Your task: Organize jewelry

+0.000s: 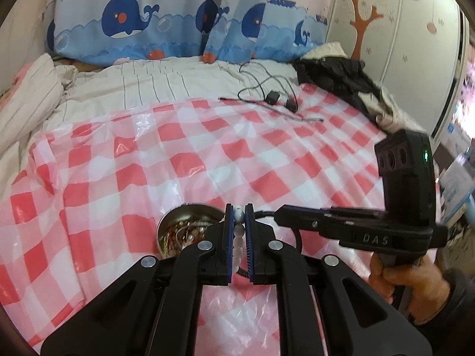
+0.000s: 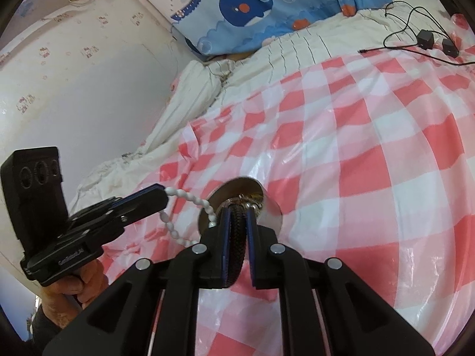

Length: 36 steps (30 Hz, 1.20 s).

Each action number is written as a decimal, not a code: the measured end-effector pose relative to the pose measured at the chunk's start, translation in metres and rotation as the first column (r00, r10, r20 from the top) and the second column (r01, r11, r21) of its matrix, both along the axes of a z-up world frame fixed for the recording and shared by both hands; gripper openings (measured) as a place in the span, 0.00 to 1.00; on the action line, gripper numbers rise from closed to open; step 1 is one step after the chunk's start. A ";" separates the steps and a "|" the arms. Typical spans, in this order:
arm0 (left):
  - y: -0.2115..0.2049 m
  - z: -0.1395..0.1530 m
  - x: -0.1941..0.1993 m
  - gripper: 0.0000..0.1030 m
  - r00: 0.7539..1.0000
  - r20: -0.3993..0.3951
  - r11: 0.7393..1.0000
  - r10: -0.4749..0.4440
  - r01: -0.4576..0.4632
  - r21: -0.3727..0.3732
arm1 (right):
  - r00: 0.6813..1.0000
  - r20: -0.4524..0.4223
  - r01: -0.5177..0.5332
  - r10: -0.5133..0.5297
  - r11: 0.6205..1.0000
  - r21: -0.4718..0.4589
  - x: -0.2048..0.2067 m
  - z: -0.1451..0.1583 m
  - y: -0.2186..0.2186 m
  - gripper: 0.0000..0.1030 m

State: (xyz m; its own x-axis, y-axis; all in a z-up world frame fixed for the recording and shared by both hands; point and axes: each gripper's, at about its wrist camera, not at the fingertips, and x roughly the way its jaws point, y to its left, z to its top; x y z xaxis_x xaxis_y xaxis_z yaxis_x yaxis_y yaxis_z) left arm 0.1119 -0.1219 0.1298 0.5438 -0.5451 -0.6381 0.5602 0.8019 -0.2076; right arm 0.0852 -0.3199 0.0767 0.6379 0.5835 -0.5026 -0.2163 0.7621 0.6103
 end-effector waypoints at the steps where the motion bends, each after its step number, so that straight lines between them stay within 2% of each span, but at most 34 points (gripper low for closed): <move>1: 0.002 -0.001 0.004 0.07 1.000 -0.010 1.000 0.005 -0.005 -0.025 | 1.000 0.003 0.003 -0.003 1.000 0.011 0.003 0.001 -0.001 0.11; 2: 0.007 -0.007 0.014 0.07 0.999 -0.036 0.998 0.018 -0.021 -0.060 | 1.000 0.005 0.004 -0.004 1.000 0.023 0.006 0.001 -0.002 0.11; 4: 0.013 -0.020 0.026 0.08 0.995 -0.087 0.995 0.047 -0.054 -0.082 | 1.000 0.005 0.003 -0.003 0.999 0.033 0.011 0.001 -0.001 0.11; 5: 0.018 -0.031 0.036 0.09 0.990 -0.122 0.993 0.076 -0.086 -0.080 | 1.000 0.003 0.001 -0.001 0.999 0.040 0.014 0.001 -0.001 0.11; 7: 0.027 -0.046 0.045 0.20 0.978 -0.160 0.988 0.133 -0.143 -0.056 | 1.000 0.000 -0.005 0.005 0.999 0.054 0.019 0.000 0.001 0.11; 8: 0.034 -0.051 0.051 0.21 0.971 -0.172 0.984 0.163 -0.172 -0.040 | 1.000 -0.001 -0.008 0.008 0.998 0.057 0.022 0.000 0.002 0.11; 12: 0.043 -0.049 0.049 0.37 0.968 -0.155 0.977 0.196 -0.207 -0.059 | 0.999 -0.019 -0.030 0.031 0.999 0.046 0.035 -0.006 0.019 0.11; 14: 0.048 -0.043 0.047 0.41 0.969 -0.134 0.973 0.208 -0.218 -0.070 | 0.999 -0.021 -0.036 0.036 0.999 0.015 0.040 -0.008 0.029 0.11; 16: 0.051 -0.036 0.043 0.48 0.969 -0.121 0.971 0.216 -0.227 -0.081 | 0.999 -0.028 -0.027 0.025 0.995 -0.093 0.045 -0.011 0.043 0.14; 17: 0.053 -0.034 0.042 0.49 0.968 -0.111 0.969 0.226 -0.236 -0.078 | 0.999 -0.030 -0.029 0.025 0.989 -0.145 0.047 -0.014 0.049 0.21; 18: 0.050 -0.032 0.038 0.53 0.967 -0.104 0.968 0.231 -0.239 -0.072 | 0.999 -0.032 -0.023 0.017 0.981 -0.192 0.048 -0.017 0.054 0.37; 19: 0.050 -0.030 0.036 0.57 0.967 -0.097 0.968 0.237 -0.243 -0.063 | 1.000 -0.029 -0.016 0.010 0.976 -0.219 0.047 -0.019 0.056 0.43; 20: 0.050 -0.029 0.033 0.60 0.965 -0.091 0.967 0.245 -0.250 -0.052 | 1.000 -0.026 -0.014 0.008 0.971 -0.237 0.046 -0.019 0.058 0.45; 22: 0.050 -0.028 0.027 0.72 0.958 -0.087 0.960 0.274 -0.277 -0.030 | 1.000 -0.010 -0.006 0.004 0.966 -0.259 0.041 -0.015 0.058 0.45; 23: 0.050 -0.028 0.023 0.73 0.956 -0.085 0.959 0.281 -0.284 -0.024 | 1.000 0.008 0.009 -0.007 0.961 -0.275 0.037 -0.010 0.056 0.47; 26: 0.049 -0.030 0.009 0.79 0.953 -0.071 0.956 0.294 -0.294 0.014 | 0.999 0.021 0.039 -0.034 0.956 -0.291 0.025 -0.004 0.051 0.60; 32: 0.049 -0.039 -0.040 0.90 0.948 -0.022 0.942 0.318 -0.313 0.125 | 0.995 -0.054 0.060 -0.084 0.937 -0.344 -0.023 -0.016 0.040 0.67; 36: 0.047 -0.056 -0.073 0.92 0.944 -0.062 0.935 0.325 -0.311 0.170 | 0.993 -0.060 0.069 -0.100 0.918 -0.391 -0.056 -0.018 0.043 0.75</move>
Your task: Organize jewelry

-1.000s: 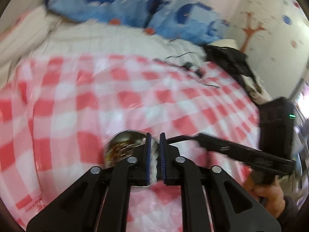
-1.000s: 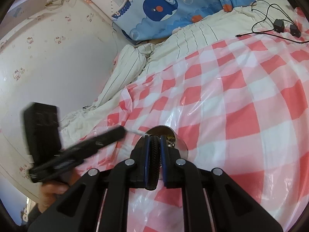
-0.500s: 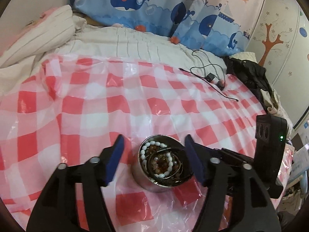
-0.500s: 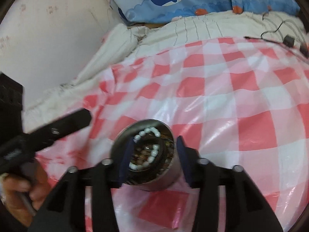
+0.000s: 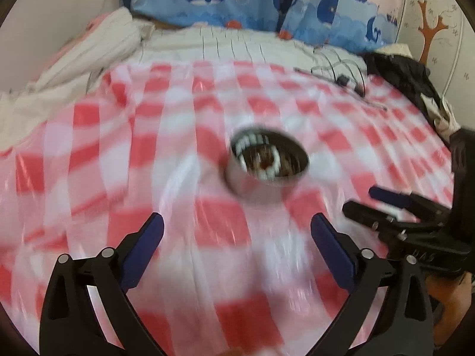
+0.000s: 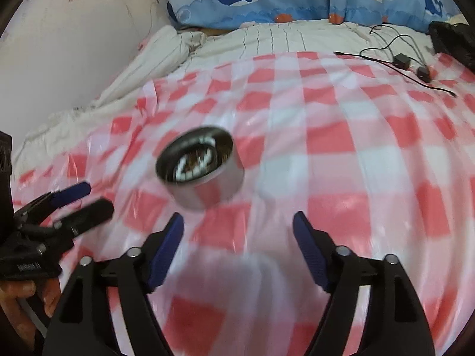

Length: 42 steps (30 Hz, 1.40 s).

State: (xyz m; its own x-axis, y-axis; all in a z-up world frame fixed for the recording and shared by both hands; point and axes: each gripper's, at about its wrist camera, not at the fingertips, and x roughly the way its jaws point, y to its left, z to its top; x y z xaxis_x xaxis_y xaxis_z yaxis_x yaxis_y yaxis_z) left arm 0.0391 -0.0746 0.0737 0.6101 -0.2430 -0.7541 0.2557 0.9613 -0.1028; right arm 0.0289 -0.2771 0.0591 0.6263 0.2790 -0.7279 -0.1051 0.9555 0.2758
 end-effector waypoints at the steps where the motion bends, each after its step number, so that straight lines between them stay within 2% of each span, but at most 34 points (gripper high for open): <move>1: -0.001 -0.003 -0.007 0.92 1.000 0.002 1.000 -0.003 0.003 0.005 | 1.000 -0.003 0.006 -0.006 1.000 -0.002 -0.007 -0.001 0.000 0.75; 4: -0.006 -0.015 -0.030 0.92 1.000 0.001 0.999 -0.008 0.007 0.035 | 0.999 -0.032 0.023 -0.023 1.000 -0.009 -0.029 -0.012 0.004 0.77; 10: -0.001 -0.043 -0.055 0.93 0.997 -0.043 0.997 0.062 -0.060 0.043 | 0.995 -0.079 0.058 -0.062 0.997 -0.043 -0.062 -0.033 0.011 0.78; 13: 0.006 -0.053 -0.061 0.93 0.991 -0.053 0.990 0.122 -0.118 0.073 | 0.996 -0.072 0.046 -0.053 0.994 -0.096 -0.068 -0.037 0.020 0.93; 16: 0.009 -0.057 -0.068 0.93 0.987 -0.037 0.983 0.155 -0.150 0.108 | 0.997 -0.065 0.036 -0.048 0.983 -0.182 -0.071 -0.041 0.030 0.93; 33: 0.014 -0.062 -0.070 0.93 0.989 -0.035 0.987 0.141 -0.138 0.076 | 0.997 -0.032 0.060 -0.068 0.976 -0.209 -0.078 -0.043 0.032 0.93; 42: 0.011 -0.063 -0.070 0.93 0.990 -0.035 0.986 0.138 -0.134 0.097 | 0.997 -0.030 0.065 -0.073 0.975 -0.215 -0.079 -0.044 0.033 0.93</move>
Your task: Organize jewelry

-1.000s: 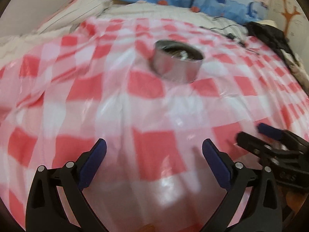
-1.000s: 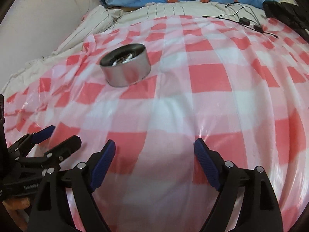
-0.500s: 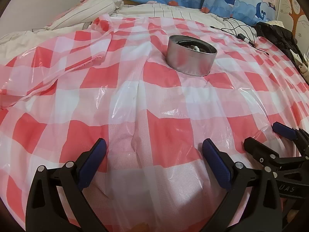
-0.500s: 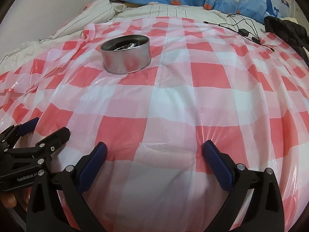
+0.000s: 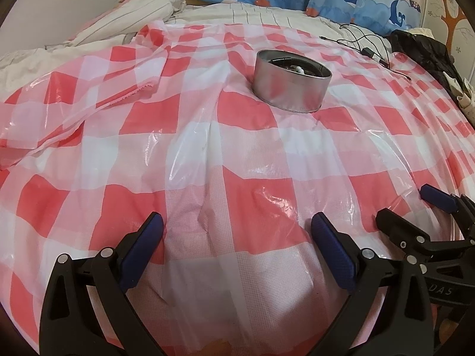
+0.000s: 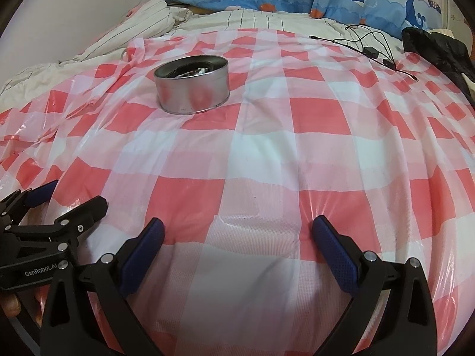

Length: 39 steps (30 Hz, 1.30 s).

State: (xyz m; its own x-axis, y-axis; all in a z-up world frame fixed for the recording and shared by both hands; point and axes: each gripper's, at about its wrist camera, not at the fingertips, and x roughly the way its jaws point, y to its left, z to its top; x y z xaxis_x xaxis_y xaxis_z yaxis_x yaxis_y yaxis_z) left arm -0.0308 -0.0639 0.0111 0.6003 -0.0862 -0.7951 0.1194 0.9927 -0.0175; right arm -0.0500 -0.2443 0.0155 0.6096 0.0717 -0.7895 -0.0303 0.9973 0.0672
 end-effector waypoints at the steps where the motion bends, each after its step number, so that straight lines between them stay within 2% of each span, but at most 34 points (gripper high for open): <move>1: -0.001 0.000 0.000 0.93 1.000 0.003 1.000 0.000 0.000 0.003 | 1.000 0.002 0.000 0.000 1.000 0.002 0.000 0.000 0.000 0.93; 39: -0.002 -0.002 -0.001 0.93 1.000 0.013 1.000 0.009 -0.010 0.006 | 1.000 0.001 0.011 -0.011 1.000 0.001 -0.001 -0.002 -0.001 0.93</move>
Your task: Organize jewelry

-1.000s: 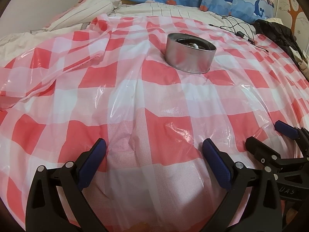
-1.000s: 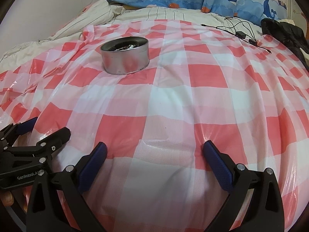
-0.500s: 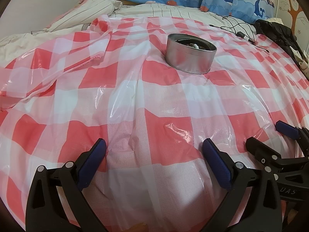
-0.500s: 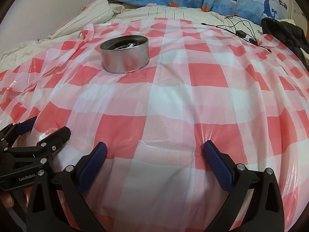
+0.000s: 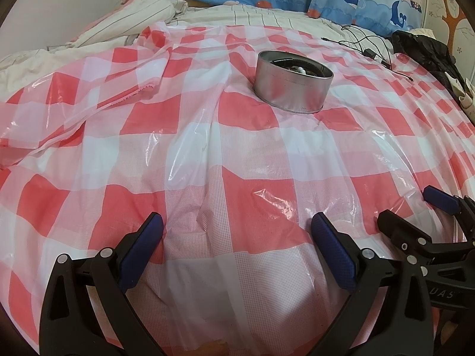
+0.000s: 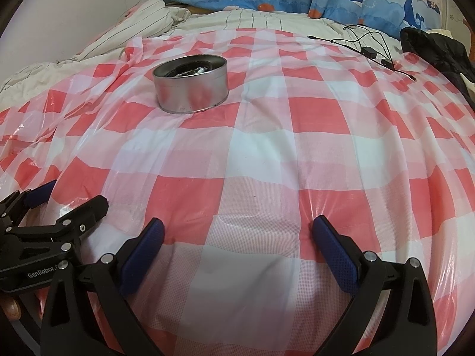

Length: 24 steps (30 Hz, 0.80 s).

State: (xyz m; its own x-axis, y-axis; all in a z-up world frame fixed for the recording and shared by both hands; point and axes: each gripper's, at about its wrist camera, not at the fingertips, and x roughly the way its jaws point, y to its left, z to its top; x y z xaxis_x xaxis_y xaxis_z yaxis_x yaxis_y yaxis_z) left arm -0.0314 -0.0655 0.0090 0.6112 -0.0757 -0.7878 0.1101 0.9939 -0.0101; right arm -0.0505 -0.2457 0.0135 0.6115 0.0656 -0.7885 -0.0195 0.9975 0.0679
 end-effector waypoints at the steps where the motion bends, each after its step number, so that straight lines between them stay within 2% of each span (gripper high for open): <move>1: 0.000 0.000 0.000 0.93 1.000 0.000 1.000 0.000 0.000 0.000 | 1.000 0.000 -0.001 0.001 1.000 0.000 0.000 0.000 0.000 0.93; 24: 0.003 -0.001 0.001 0.93 1.000 0.010 1.000 0.003 -0.003 -0.008 | 1.000 -0.001 0.006 -0.006 1.000 -0.005 0.000 0.000 0.001 0.93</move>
